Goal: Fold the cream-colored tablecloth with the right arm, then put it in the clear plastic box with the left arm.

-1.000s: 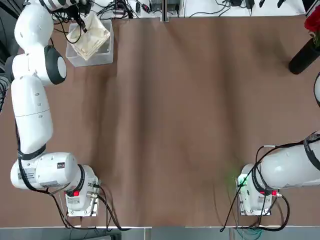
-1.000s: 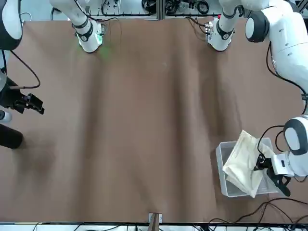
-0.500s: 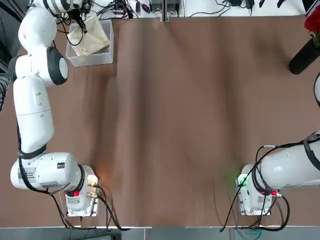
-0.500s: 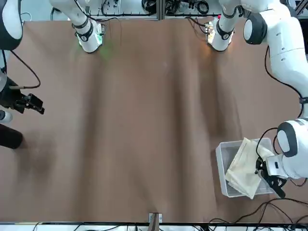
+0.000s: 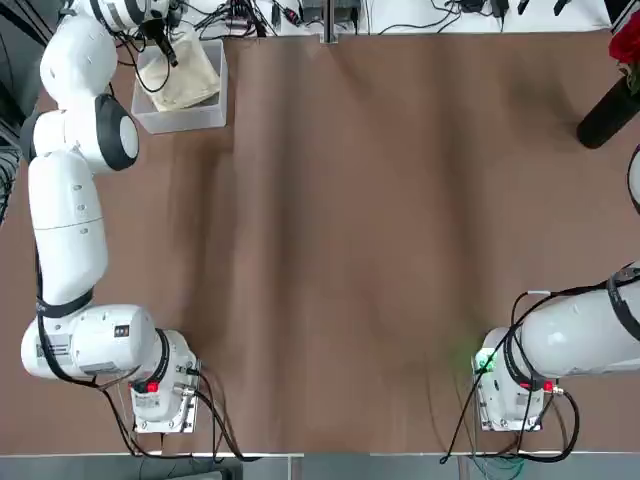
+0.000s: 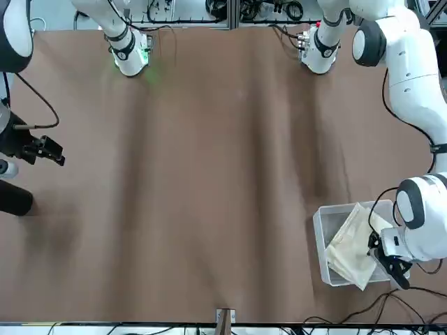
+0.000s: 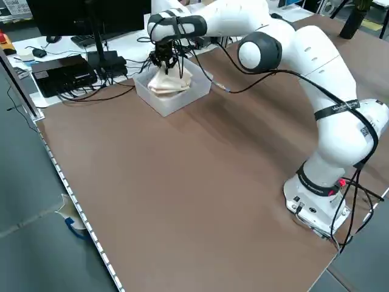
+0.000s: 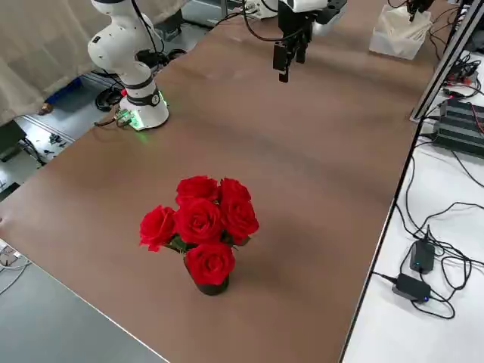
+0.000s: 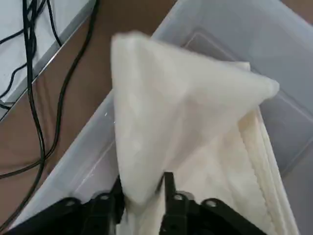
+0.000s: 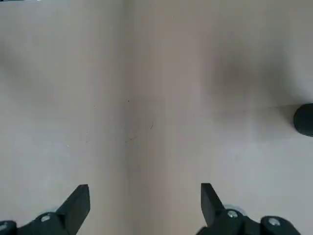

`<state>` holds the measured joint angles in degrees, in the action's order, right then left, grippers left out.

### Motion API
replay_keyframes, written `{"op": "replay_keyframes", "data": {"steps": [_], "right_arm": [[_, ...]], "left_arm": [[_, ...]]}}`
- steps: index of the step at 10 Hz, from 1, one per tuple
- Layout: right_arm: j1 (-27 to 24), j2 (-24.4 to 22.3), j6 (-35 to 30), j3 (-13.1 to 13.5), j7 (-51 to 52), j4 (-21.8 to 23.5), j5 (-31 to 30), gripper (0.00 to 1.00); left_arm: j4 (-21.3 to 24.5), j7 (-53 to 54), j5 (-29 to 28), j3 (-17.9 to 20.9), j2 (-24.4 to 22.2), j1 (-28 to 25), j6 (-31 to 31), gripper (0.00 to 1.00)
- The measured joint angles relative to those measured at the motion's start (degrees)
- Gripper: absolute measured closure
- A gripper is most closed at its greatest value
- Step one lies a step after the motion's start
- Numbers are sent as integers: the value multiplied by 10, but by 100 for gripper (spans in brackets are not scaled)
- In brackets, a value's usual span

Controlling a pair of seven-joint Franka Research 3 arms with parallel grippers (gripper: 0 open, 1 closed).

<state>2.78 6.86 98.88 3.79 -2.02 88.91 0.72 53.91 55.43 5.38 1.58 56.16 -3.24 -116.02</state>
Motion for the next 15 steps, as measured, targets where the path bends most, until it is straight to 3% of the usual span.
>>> {"op": "replay_keyframes", "data": {"steps": [3,4,8,11,12,15], "right_arm": [[0,0,0,0,0,0,0,0],[0,0,0,0,0,0,0,0],[0,0,0,0,0,0,0,0],[0,0,0,0,0,0,0,0],[0,0,1,0,0,0,0,0],[0,0,10,0,1,0,0,0]], "left_arm": [[-7,-1,0,-7,-17,0,2,11],[-7,-14,0,-9,-31,0,21,0],[-9,-110,0,-38,-136,2,166,0],[2,-295,-1,-42,-220,30,233,0],[29,-359,-12,-41,-261,34,247,0],[183,-532,-47,-40,-405,50,246,0]]}}
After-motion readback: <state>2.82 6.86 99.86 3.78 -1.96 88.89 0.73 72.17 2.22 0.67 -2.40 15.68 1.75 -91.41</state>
